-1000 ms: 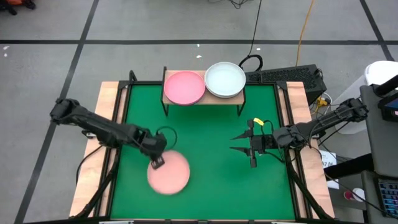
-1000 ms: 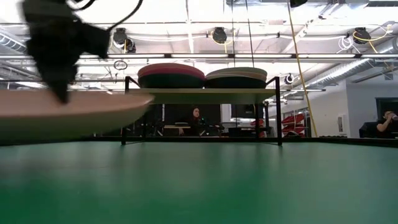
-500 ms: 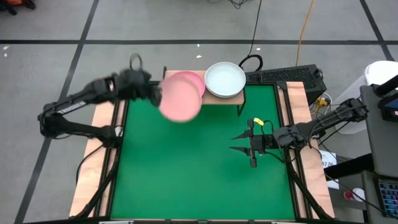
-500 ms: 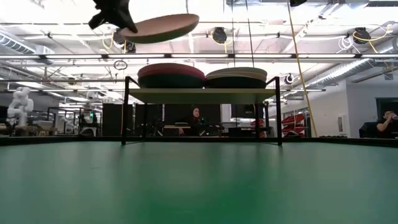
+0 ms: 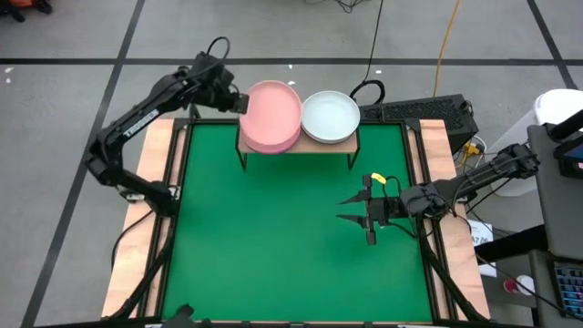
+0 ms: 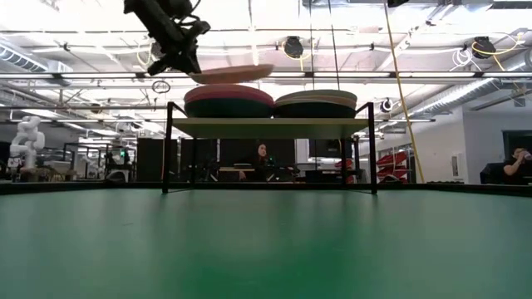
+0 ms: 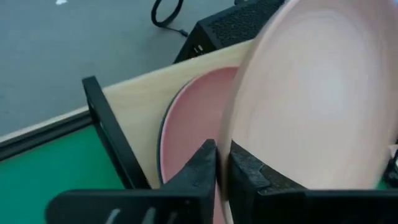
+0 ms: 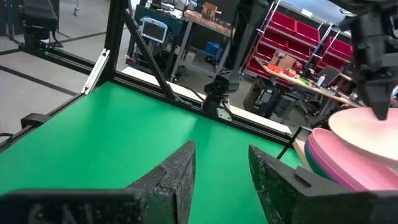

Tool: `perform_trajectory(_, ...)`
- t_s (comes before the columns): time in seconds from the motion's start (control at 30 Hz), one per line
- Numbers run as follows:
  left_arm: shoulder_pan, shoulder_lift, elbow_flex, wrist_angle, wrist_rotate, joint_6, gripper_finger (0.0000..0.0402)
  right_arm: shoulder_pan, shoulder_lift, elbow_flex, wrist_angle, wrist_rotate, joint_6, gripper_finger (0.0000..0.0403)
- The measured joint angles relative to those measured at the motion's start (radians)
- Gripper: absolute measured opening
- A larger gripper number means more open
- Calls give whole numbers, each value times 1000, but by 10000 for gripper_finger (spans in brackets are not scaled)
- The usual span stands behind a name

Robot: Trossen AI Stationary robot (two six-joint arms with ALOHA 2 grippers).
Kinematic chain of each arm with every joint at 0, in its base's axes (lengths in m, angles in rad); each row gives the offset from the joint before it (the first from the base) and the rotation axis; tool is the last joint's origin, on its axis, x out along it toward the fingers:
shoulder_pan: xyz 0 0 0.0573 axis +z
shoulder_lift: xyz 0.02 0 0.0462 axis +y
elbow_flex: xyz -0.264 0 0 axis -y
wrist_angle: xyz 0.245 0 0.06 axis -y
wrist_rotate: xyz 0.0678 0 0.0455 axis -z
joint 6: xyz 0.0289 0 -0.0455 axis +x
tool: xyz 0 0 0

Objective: Place and stack plates onto a shelf
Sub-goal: Stack the light orange plate on top of the light pink plate on the shelf, then return to Home Position

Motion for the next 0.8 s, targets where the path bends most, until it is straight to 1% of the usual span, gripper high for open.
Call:
perform_trajectory(0.1, 8, 34, 30, -10, 18, 36, 52, 0, 0, 0, -9, 0, 0, 130)
perform_trajectory(0.27, 7, 39, 33, -41, 19, 65, 106, 0, 0, 0, -15, 0, 0, 130)
perform_trajectory(0.4, 14, 20, 33, -45, 18, 60, 131, 0, 0, 0, -15, 0, 0, 130)
perform_trajectory(0.5, 26, -21, 34, -32, 49, 77, 136, 0, 0, 0, -15, 0, 0, 130)
perform_trajectory(0.6, 47, -72, 33, -25, 122, 95, 137, 0, 0, 0, -14, 0, 0, 130)
perform_trajectory(0.67, 58, -132, 33, -19, 160, 123, 137, 0, 0, 0, -6, 0, 0, 130)
perform_trajectory(0.8, 46, -278, 34, -19, 156, 245, 137, -1, -14, 0, -16, 0, 11, 128)
